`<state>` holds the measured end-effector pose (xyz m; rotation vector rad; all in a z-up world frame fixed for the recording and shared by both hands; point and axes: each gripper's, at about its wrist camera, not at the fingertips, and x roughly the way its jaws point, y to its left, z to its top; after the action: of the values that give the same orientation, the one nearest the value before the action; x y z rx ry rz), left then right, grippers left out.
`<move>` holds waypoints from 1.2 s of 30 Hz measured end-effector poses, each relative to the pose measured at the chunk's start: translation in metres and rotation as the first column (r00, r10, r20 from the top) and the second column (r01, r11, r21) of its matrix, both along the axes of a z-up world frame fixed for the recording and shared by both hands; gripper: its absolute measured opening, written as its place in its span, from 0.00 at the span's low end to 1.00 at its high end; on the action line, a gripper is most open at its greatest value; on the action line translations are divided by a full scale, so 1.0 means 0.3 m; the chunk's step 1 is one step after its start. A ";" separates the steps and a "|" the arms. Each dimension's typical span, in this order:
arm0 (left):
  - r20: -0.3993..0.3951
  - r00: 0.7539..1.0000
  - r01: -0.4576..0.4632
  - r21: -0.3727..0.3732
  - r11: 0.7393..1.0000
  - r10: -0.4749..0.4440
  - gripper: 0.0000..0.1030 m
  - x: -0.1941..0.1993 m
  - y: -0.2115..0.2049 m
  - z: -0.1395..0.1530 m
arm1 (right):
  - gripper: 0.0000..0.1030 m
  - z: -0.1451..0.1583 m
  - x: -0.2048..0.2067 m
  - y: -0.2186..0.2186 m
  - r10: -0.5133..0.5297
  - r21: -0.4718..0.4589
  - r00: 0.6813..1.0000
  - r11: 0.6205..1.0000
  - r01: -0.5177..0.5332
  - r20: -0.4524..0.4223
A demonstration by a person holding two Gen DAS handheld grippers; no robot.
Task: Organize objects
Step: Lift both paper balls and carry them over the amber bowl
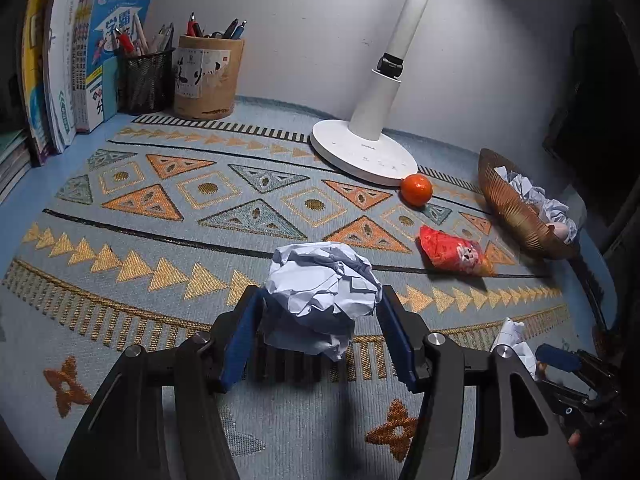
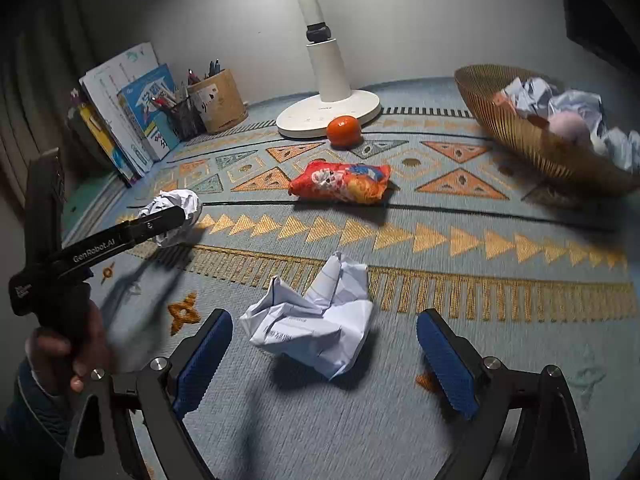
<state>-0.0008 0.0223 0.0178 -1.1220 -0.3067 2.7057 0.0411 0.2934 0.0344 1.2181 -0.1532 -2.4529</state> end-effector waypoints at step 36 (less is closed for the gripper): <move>-0.002 1.000 0.012 -0.047 0.999 -0.013 0.54 0.014 0.020 -0.003 | 0.59 -0.003 -0.008 -0.091 -0.061 0.080 0.997 0.995 0.064 -0.041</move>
<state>0.0035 0.0284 0.0169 -1.1291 -0.2357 2.7167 0.0388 0.2661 0.0336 1.2161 -0.0827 -2.5572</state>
